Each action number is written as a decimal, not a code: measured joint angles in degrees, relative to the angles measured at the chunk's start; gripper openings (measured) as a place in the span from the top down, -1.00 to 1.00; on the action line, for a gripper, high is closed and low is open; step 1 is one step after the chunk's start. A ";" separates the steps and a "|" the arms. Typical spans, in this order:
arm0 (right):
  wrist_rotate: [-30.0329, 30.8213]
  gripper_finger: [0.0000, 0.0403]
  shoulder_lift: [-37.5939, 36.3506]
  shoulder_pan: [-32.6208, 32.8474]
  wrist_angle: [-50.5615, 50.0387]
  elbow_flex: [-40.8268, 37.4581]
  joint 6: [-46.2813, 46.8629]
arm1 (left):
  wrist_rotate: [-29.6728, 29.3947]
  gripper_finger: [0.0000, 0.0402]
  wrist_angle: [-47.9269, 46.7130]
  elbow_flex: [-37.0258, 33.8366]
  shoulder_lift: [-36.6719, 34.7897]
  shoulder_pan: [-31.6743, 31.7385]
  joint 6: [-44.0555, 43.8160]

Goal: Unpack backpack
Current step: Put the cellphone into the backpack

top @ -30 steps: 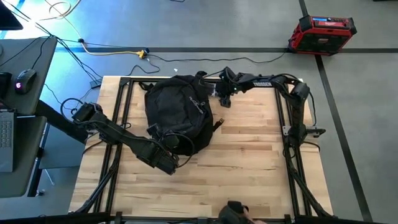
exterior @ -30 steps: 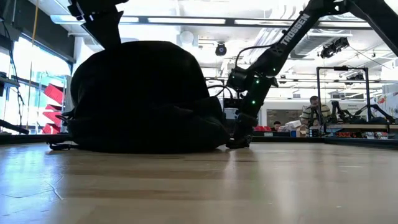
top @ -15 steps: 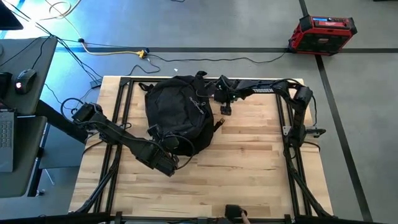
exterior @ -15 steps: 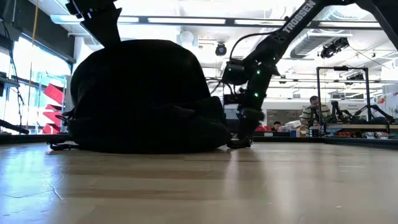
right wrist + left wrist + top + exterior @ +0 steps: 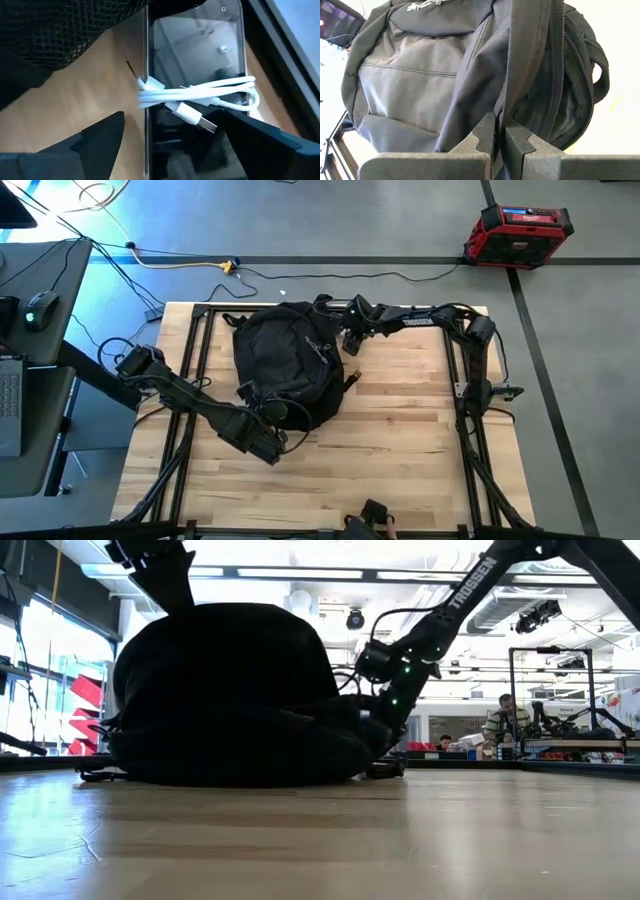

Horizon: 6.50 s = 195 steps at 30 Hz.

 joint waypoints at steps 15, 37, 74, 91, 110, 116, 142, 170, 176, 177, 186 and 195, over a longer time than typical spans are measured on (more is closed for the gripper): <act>-1.72 -0.63 1.17 -4.99 -4.18 0.31 -6.39 | 0.51 1.00 0.31 0.00 0.02 -0.59 -0.52; 2.53 -0.56 -6.31 10.25 -32.61 -0.36 -1.51 | 0.04 1.00 0.76 0.00 0.02 -1.56 1.48; -4.26 -0.68 -5.17 5.96 -14.37 3.74 6.22 | -1.15 1.00 0.97 0.02 0.02 -2.96 0.02; -9.29 -0.68 -1.28 6.10 -16.48 3.96 8.35 | -1.19 1.00 0.70 0.02 0.02 -2.96 0.48; -16.52 0.25 -1.22 5.74 -29.19 3.72 7.25 | -1.56 1.00 0.51 0.02 0.02 -3.20 0.14; -18.58 0.57 -4.58 3.41 -29.33 3.50 7.15 | -2.41 1.00 0.46 0.02 0.01 -3.23 -0.07; -5.97 -0.91 -12.73 17.71 -33.87 3.61 5.79 | -2.85 1.00 0.75 -2.25 0.00 -4.54 -2.14; 0.13 -0.66 0.43 16.98 -28.23 4.11 16.34 | -5.39 1.00 0.82 -4.52 0.00 -8.46 -7.15; 1.33 -0.66 -1.66 17.70 -29.48 3.94 15.49 | -5.47 1.00 1.01 -4.52 0.00 -8.47 -8.50; 1.95 -0.66 -2.47 18.04 -29.77 3.78 14.91 | -5.47 1.00 1.13 -4.52 0.00 -8.45 -8.64; 7.06 -0.66 -16.81 22.93 -35.72 3.49 13.48 | -8.03 1.00 10.22 -4.52 0.00 -5.69 -6.09; 3.17 -0.66 -26.31 38.70 -26.27 2.13 11.24 | -10.15 1.00 29.14 -4.46 -0.06 -0.07 11.88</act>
